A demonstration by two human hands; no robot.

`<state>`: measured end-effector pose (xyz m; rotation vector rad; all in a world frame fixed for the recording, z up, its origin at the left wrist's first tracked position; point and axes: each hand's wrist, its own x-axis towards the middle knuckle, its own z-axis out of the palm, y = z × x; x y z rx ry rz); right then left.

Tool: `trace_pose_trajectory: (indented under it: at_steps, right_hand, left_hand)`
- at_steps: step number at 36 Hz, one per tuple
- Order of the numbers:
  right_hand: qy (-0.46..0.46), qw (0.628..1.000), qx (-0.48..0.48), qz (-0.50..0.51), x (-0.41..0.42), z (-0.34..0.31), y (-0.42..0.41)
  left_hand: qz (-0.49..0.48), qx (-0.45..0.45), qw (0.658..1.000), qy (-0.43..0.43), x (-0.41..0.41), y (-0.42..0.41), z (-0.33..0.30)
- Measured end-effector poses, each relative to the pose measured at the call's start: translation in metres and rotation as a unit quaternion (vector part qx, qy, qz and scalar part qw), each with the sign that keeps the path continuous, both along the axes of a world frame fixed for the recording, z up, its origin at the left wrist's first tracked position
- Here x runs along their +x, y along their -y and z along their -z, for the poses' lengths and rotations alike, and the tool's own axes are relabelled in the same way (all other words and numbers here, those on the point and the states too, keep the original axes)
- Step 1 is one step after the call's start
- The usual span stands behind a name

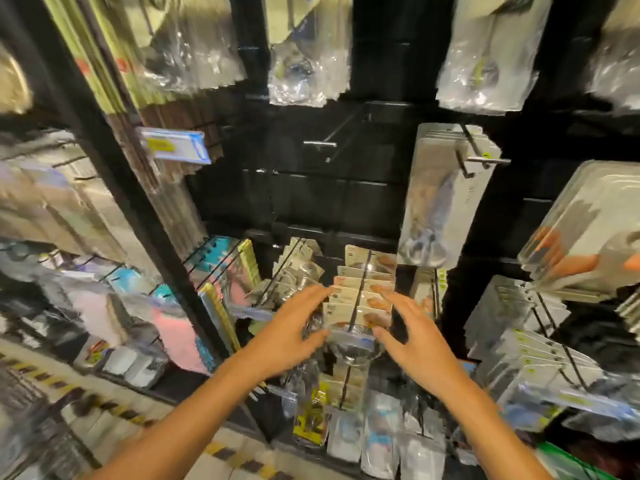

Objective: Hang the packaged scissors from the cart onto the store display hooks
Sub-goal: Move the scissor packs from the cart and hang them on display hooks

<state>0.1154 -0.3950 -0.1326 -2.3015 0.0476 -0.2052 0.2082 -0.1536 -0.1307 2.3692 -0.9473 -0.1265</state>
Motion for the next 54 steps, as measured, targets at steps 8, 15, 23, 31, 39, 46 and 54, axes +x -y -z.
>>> trace_pose_trajectory:
  at_steps: [8,15,23,31,39,46,54]
  right_hand:
    - [-0.018,0.970,-0.135,-0.202,0.018,0.007,-0.145]
    - [-0.050,0.915,-0.185,-0.355,0.025,0.043,-0.292]
    - [-0.118,0.835,-0.230,-0.486,0.016,0.077,-0.435]
    - [-0.126,0.772,-0.240,-0.575,0.013,0.101,-0.538]
    - [-0.145,0.734,-0.251,-0.614,0.051,0.127,-0.607]
    - [-0.158,0.710,-0.248,-0.640,0.118,0.160,-0.666]
    - [-0.205,0.671,-0.253,-0.666,0.171,0.184,-0.735]
  left_hand:
    - [-0.092,0.063,0.993,0.037,-0.057,-0.178,0.029]
    - [-0.243,0.057,0.968,-0.038,-0.135,-0.341,0.070]
    - [-0.410,0.078,0.905,-0.081,-0.255,-0.480,0.121]
    - [-0.513,0.136,0.842,-0.097,-0.335,-0.551,0.159]
    - [-0.558,0.161,0.795,-0.176,-0.330,-0.584,0.178]
    - [-0.585,0.193,0.759,-0.211,-0.273,-0.615,0.177]
    - [-0.576,0.184,0.752,-0.264,-0.204,-0.640,0.200]
